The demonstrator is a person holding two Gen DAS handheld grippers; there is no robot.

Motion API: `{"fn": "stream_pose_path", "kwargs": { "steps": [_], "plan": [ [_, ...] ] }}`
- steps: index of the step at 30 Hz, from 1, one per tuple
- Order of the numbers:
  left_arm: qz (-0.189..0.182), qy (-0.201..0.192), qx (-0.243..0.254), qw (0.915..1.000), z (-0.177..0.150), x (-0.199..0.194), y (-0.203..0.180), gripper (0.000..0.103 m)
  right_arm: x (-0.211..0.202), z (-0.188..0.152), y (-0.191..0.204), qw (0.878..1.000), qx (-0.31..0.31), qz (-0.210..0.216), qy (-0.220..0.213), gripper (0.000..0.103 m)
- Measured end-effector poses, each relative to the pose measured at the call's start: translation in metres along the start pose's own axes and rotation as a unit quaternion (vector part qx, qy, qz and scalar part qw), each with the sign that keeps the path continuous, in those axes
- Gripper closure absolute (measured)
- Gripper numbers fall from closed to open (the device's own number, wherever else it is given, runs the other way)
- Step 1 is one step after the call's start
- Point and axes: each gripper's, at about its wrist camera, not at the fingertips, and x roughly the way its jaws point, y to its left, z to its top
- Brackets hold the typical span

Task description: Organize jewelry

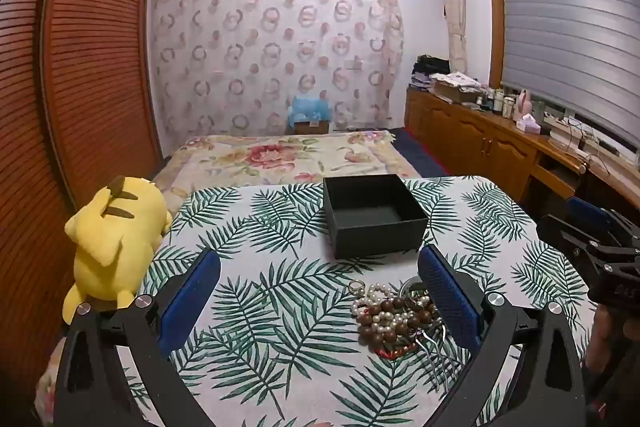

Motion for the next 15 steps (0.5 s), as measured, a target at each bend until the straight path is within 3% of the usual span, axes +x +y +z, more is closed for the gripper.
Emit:
{"fn": "stream_pose_path", "kwargs": {
  "steps": [15],
  "plan": [
    [-0.001, -0.007, 0.000, 1.0000, -0.0001, -0.0009, 0.0004, 0.007, -0.0017, 0.0026, -0.0012, 1.000, 0.000, -0.003, -0.005, 0.002]
  ]
}}
